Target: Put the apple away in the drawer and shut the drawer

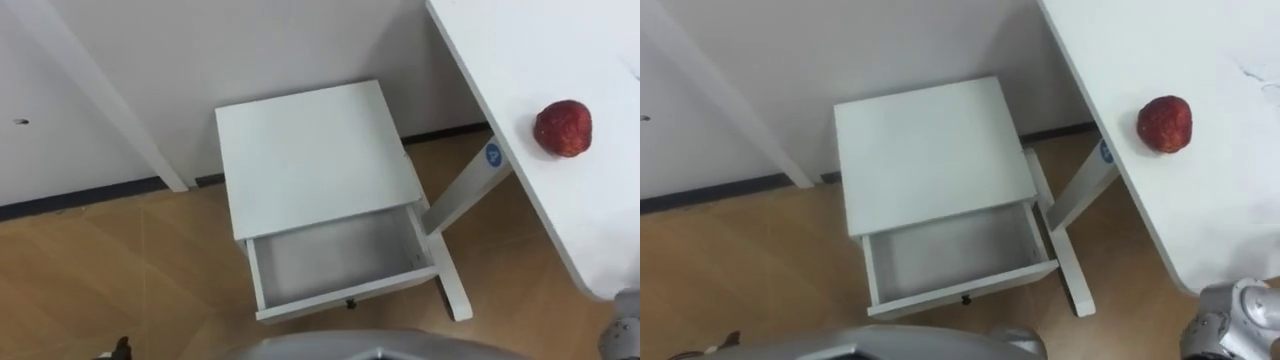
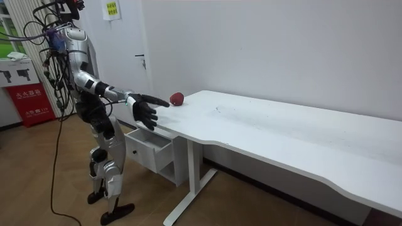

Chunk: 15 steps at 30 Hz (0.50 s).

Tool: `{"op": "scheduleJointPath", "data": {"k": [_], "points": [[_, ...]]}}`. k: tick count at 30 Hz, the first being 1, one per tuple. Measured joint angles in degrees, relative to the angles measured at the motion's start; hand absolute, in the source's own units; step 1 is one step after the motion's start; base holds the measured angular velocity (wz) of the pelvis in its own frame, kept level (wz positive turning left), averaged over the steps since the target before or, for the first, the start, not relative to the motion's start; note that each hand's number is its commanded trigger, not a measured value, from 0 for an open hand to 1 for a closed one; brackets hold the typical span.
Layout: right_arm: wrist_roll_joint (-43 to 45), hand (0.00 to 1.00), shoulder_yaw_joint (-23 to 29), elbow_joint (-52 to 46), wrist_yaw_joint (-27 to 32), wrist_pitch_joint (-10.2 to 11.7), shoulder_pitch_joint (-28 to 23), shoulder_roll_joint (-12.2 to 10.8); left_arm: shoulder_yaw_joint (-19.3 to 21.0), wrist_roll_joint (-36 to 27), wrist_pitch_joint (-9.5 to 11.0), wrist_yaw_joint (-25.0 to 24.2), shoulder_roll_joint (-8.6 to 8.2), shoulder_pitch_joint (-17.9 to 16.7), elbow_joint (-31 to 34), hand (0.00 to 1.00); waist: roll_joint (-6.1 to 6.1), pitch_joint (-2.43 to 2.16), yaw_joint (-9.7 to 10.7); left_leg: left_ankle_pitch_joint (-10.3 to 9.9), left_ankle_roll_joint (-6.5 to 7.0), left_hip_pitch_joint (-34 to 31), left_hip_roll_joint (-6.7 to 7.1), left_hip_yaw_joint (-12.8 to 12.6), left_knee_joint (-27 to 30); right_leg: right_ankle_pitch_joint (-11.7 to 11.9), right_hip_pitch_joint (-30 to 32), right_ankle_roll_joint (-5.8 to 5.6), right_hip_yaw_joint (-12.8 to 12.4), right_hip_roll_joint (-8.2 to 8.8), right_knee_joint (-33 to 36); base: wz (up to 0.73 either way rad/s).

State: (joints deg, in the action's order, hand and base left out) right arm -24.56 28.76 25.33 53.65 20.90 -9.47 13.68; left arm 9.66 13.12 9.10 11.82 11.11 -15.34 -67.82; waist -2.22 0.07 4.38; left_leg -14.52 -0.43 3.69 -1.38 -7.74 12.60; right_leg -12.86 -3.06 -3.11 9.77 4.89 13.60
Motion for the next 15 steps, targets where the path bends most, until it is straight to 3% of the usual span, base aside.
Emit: {"op": "scheduleJointPath", "data": {"k": [7, 15], "points": [[10.09, 0.00, -4.09, -5.59, -2.18, 0.81, -0.14, 0.12, -2.62, 0.04, 0.01, -1.19, 0.03, -0.71, 0.65, 0.00, 0.01, 0.04, -0.31, 0.01, 0.01, 0.11, -0.03, -0.03, 0.14, 0.08, 0.03, 0.01, 0.02, -0.01, 0.03, 0.00], [13.63, 0.00, -9.14, -8.84, -5.96, 1.50, -0.12, 0.14, -3.46, 0.01, -0.01, -2.54, 0.11, -0.65, 0.68, 0.00, 0.53, 0.03, -1.90, 0.01, 0.02, 0.17, -0.03, -0.06, 0.14, 0.10, 0.12, 0.00, -0.07, -0.03, 0.00, 0.00]]}}
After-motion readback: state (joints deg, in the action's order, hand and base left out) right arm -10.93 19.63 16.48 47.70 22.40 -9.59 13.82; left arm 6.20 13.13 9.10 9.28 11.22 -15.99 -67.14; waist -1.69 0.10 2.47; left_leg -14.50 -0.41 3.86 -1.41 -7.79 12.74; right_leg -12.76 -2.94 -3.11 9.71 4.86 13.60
